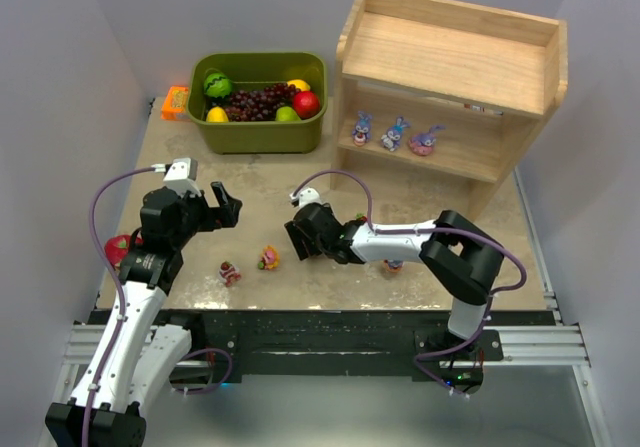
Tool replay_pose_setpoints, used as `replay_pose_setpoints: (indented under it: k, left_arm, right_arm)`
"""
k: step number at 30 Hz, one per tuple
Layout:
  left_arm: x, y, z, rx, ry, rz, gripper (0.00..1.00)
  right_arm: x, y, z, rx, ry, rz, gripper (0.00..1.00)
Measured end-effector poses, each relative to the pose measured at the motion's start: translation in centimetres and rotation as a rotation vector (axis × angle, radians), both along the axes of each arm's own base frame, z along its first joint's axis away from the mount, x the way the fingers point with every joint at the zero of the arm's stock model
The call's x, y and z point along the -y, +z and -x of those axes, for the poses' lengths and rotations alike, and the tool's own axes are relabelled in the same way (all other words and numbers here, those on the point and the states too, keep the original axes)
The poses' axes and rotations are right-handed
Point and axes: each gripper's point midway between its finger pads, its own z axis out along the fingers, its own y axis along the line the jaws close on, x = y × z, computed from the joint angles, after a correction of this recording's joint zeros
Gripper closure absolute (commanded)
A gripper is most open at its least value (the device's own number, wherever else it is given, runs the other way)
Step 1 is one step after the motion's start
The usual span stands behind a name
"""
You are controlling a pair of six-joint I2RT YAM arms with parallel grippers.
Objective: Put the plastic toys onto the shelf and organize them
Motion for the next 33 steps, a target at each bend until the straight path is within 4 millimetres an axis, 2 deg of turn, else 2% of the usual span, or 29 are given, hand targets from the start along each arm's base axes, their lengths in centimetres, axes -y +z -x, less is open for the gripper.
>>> replay_pose_setpoints:
  k: [3, 5, 7, 8, 10, 11, 15, 17, 20, 26, 28, 30, 33]
  left_arm:
    - [0.0, 0.0, 0.0, 0.000, 0.000, 0.000, 0.01]
    - [0.0, 0.0, 0.0, 0.000, 0.000, 0.000, 0.00]
    - [0.0, 0.0, 0.0, 0.000, 0.000, 0.000, 0.01]
    - [0.0, 0.0, 0.0, 0.000, 0.000, 0.000, 0.01]
    - [0.0, 0.0, 0.0, 0.000, 0.000, 0.000, 0.01]
    - [0.0, 0.0, 0.0, 0.000, 0.000, 0.000, 0.00]
    - [0.0, 0.0, 0.0, 0.000, 0.000, 0.000, 0.00]
    - [0.0, 0.0, 0.0, 0.000, 0.000, 0.000, 0.01]
    - [0.0, 0.0, 0.0, 0.000, 0.000, 0.000, 0.00]
    - [0.0, 0.0, 0.0, 0.001, -0.001, 0.001, 0.00]
    - [0.0, 0.1, 0.0, 0.003, -0.003, 0.002, 0.00]
    - [0.1, 0.2, 0.1, 0.007, -0.004, 0.003, 0.00]
    - [0.1, 0.3, 0.2, 0.013, -0.005, 0.004, 0.00]
  right_arm:
    - [0.0, -0.5, 0.2, -0.010, 0.011, 0.009, 0.30]
    - [-0.1, -1.0, 0.3, -0.019, 0.019, 0.014, 0.36]
    - [-0.2, -1.0, 0.3, -0.018, 0.025, 0.012, 0.47]
    - [-0.2, -1.0, 0.3, -0.017, 0.027, 0.014, 0.60]
    - [-0.2, -1.0, 0.3, -0.017, 0.027, 0.013, 0.72]
    - [-0.2, -0.9, 0.3, -0.017, 0.026, 0.012, 0.83]
    - [0.1, -0.6, 0.3, -0.018, 0.014, 0.019, 1.00]
    - [0.8, 0.1, 0.4, -0.013, 0.000, 0.031, 1.00]
    - [1.7, 2.9, 0.4, 0.013, -0.028, 0.019, 1.00]
    - [2.1, 13.1, -1.1, 0.122, -0.135, -0.098, 1.00]
    - [2.7, 15.9, -1.7, 0.152, -0.192, -0.129, 1.00]
    - [4.4, 17.3, -1.8, 0.161, -0.247, -0.135, 1.00]
    - [9.4, 18.8, -2.0, 0.164, -0.358, -0.120, 1.00]
